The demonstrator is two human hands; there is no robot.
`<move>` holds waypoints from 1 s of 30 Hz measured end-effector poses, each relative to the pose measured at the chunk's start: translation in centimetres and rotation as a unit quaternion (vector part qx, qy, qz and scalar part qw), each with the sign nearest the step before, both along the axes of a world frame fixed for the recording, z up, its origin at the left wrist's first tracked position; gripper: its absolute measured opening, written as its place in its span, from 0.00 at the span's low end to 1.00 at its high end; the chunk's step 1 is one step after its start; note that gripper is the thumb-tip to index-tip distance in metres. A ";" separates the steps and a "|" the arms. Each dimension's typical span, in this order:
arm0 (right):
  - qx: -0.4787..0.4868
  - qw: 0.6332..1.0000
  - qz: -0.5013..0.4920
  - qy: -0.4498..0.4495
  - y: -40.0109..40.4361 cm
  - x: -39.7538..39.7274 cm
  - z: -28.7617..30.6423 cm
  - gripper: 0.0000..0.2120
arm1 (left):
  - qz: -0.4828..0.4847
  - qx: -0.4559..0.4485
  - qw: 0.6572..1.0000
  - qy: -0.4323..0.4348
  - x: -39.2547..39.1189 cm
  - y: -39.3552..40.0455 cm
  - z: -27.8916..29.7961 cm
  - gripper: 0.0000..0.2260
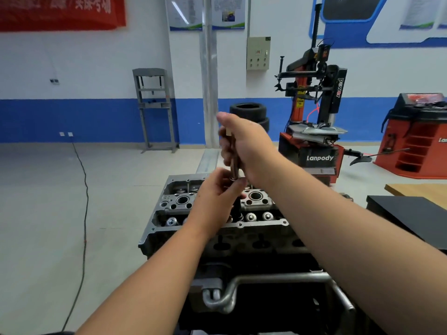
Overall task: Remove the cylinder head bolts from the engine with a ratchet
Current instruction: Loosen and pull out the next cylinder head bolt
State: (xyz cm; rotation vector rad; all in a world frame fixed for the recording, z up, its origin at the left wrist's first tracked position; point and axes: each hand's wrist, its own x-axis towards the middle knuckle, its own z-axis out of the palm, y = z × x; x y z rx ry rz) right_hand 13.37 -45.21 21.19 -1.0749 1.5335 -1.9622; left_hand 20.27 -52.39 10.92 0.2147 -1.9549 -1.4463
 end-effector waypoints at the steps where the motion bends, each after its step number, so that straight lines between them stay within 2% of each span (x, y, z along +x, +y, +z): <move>1: 0.007 0.999 -0.040 0.011 -0.3 0.5 -0.2 0.11 | 0.012 0.005 1.000 0.004 -0.1 0.0 0.1 0.12; 3: -0.008 0.996 -0.084 0.018 -0.8 1.1 -0.1 0.10 | 0.025 0.000 1.000 0.008 -0.2 -0.1 0.1 0.18; 5: -0.033 0.994 -0.103 0.021 -0.8 1.0 0.2 0.12 | 0.003 -0.002 1.000 0.002 -0.4 -0.2 -0.2 0.15; 6: -0.040 0.996 -0.083 0.010 -0.6 0.7 0.3 0.14 | -0.015 -0.001 1.000 -0.001 -0.3 -0.2 -0.3 0.13; 8: -0.024 0.999 0.028 -0.022 -0.2 -0.2 0.6 0.19 | -0.036 -0.002 0.999 -0.009 -0.1 -0.3 -0.4 0.11; 11: 0.017 0.987 0.158 -0.028 0.7 -1.5 1.0 0.19 | -0.045 -0.009 0.999 -0.020 0.1 -0.3 -0.3 0.09; 17: 0.001 0.980 0.196 -0.047 0.9 -1.9 0.7 0.16 | -0.043 -0.003 0.999 -0.010 -0.1 -0.3 -0.3 0.06; 20: -0.020 0.985 0.160 -0.056 0.7 -1.4 0.5 0.17 | -0.045 0.015 0.999 -0.009 -0.1 -0.4 -0.2 0.05; 22: -0.036 0.995 0.086 -0.045 0.4 -0.4 0.2 0.16 | -0.042 0.025 0.999 -0.008 -0.2 -0.5 -0.2 0.05; 23: -0.037 0.999 0.028 -0.017 0.1 0.2 -0.1 0.14 | -0.037 0.028 0.999 -0.005 -0.2 -0.5 -0.2 0.07; 26: -0.044 0.988 -0.134 0.063 -0.8 2.1 -0.9 0.10 | -0.018 0.025 1.000 0.002 -0.3 -0.3 0.2 0.21; 28: -0.073 0.983 -0.160 0.058 -1.4 2.7 -1.0 0.10 | -0.010 0.012 1.000 0.003 -0.4 -0.2 0.2 0.23; 30: -0.060 0.985 -0.144 0.075 -1.3 2.2 -0.5 0.12 | -0.032 0.023 0.999 0.003 -0.5 -0.4 0.0 0.18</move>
